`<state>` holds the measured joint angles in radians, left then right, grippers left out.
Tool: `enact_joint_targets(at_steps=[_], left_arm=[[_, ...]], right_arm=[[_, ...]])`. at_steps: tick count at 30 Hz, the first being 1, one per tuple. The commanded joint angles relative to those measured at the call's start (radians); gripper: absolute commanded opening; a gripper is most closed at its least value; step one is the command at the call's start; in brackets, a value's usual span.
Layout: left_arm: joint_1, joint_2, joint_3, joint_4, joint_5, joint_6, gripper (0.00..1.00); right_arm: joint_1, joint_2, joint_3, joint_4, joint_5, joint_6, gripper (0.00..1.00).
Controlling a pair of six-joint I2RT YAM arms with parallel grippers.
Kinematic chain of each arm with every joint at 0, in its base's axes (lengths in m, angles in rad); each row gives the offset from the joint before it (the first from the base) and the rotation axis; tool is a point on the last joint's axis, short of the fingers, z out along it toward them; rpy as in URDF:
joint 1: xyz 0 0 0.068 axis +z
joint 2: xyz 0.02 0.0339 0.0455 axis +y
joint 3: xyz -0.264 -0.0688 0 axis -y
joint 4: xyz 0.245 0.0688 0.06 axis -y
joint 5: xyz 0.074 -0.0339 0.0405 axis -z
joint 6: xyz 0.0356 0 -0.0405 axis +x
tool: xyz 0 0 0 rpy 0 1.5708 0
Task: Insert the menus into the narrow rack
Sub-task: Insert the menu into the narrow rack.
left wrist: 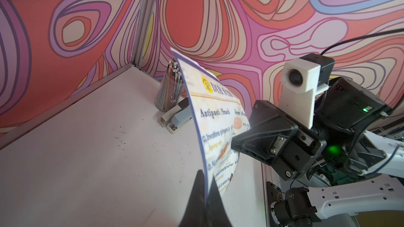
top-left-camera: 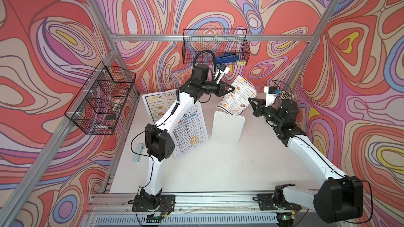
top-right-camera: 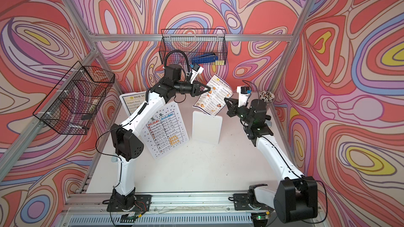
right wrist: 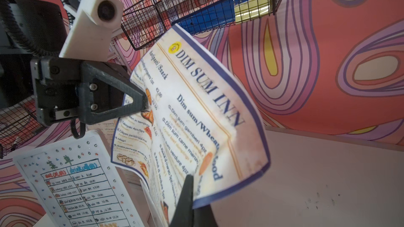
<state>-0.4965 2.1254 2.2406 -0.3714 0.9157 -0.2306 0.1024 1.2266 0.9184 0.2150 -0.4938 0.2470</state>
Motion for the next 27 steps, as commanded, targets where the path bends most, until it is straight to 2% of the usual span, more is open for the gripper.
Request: enact_joint_targets(at_steps=[1, 5, 19, 23, 27], left_arm=[[0.017, 0.003, 0.018, 0.068, -0.004, -0.017, 0.0], [0.004, -0.005, -0.018, 0.1, 0.004, -0.015, 0.0], [-0.002, -0.062, -0.193, 0.247, 0.061, 0.018, 0.0], [-0.002, -0.078, -0.245, 0.321, 0.101, -0.009, 0.0], [-0.003, -0.103, -0.303, 0.385, 0.106, -0.028, 0.0]], right_arm=[[-0.007, -0.016, 0.009, -0.113, 0.049, -0.037, 0.0], [-0.006, -0.024, 0.017, -0.13, 0.066, -0.06, 0.0], [-0.024, -0.003, 0.068, -0.13, -0.017, -0.077, 0.0], [-0.073, -0.012, 0.073, -0.107, -0.087, -0.049, 0.0], [-0.078, 0.009, 0.085, -0.1, -0.137, -0.044, 0.0]])
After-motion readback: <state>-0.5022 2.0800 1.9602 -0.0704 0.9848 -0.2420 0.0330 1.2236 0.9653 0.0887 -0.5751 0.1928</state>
